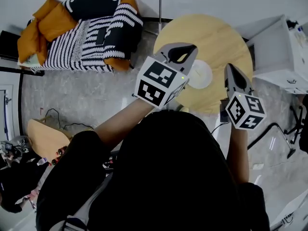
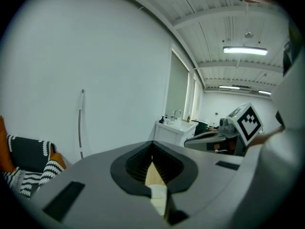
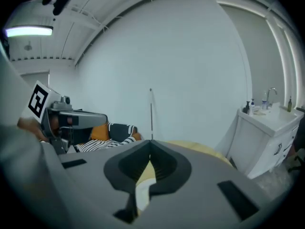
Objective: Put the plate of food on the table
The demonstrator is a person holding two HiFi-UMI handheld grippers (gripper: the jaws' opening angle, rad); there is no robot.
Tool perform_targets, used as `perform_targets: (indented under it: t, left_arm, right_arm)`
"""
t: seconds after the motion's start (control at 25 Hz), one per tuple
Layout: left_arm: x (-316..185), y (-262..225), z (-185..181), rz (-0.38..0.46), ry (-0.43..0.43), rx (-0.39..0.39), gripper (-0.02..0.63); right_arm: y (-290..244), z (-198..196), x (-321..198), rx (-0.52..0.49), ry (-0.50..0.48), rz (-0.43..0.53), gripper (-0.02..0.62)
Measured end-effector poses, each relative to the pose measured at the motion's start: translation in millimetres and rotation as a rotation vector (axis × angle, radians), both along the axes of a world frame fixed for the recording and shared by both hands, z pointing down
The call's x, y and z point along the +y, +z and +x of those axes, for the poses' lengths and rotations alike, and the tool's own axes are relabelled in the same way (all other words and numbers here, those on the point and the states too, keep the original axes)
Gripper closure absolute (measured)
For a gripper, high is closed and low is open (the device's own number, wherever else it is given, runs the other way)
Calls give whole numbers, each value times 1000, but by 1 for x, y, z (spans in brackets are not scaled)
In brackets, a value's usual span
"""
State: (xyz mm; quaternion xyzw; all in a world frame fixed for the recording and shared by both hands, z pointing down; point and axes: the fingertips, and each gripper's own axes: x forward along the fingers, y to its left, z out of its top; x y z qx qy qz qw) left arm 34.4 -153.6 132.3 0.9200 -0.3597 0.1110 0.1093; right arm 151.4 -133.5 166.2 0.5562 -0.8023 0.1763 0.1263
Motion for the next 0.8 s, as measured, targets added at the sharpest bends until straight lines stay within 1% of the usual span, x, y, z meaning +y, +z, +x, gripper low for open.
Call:
perform_targets:
  t: [0.08, 0.16, 0.4, 0.8]
  left_arm:
    - [-1, -5, 1, 11, 2, 5, 598]
    - [-2, -8, 1, 18, 5, 11, 598]
    - [-3, -15, 7, 24, 18, 18, 598]
    - [-2, -15, 2, 35, 18, 14, 598]
  right_arm:
    - [-13, -1, 4, -11, 8, 39, 586]
    - [-18, 0, 8, -7, 9, 58, 586]
    - [-25, 5, 9, 11, 16, 67, 586]
    - [-28, -9, 7, 24, -12, 82, 586]
